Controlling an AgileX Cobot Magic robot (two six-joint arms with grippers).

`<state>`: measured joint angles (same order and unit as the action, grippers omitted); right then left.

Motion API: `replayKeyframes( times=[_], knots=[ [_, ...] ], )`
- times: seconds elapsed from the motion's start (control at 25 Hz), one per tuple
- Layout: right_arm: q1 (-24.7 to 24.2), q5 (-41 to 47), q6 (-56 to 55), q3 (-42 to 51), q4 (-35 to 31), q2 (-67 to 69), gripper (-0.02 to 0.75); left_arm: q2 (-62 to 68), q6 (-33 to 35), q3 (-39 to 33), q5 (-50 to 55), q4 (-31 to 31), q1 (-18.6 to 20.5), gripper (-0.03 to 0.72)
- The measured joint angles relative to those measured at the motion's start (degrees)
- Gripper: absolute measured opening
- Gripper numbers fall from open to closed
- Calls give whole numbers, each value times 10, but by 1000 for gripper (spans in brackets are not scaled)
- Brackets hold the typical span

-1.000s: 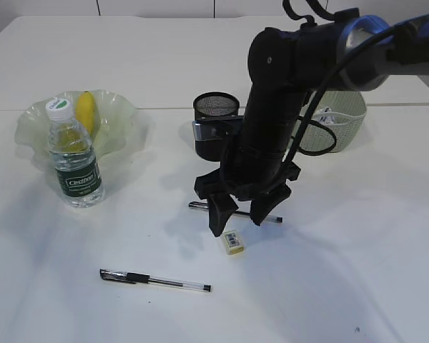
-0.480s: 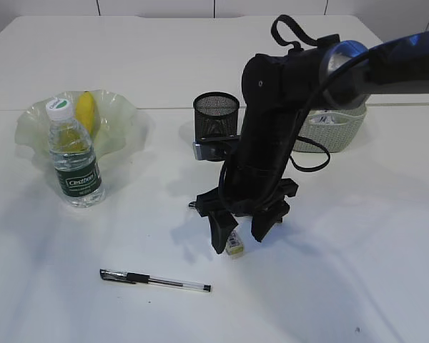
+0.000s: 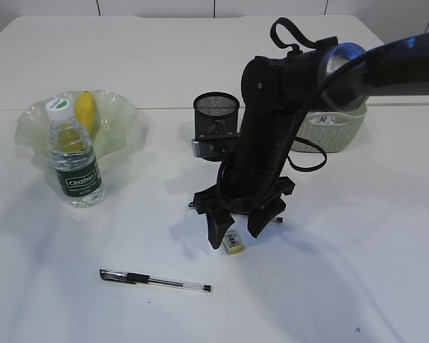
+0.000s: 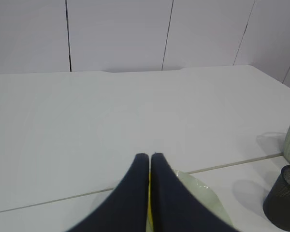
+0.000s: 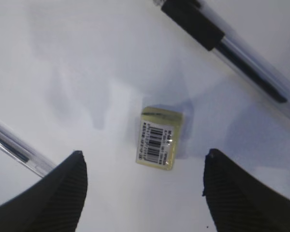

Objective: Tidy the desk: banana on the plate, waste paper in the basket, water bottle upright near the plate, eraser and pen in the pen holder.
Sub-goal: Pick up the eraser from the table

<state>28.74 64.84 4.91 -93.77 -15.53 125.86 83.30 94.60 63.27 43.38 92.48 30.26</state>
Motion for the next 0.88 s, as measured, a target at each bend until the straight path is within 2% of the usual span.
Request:
replayKeyframes(
  times=[0.88],
  knots=[
    [0,-33,0,0,-1,0,552,0,0,0,4,-2,0,-25]
  ],
)
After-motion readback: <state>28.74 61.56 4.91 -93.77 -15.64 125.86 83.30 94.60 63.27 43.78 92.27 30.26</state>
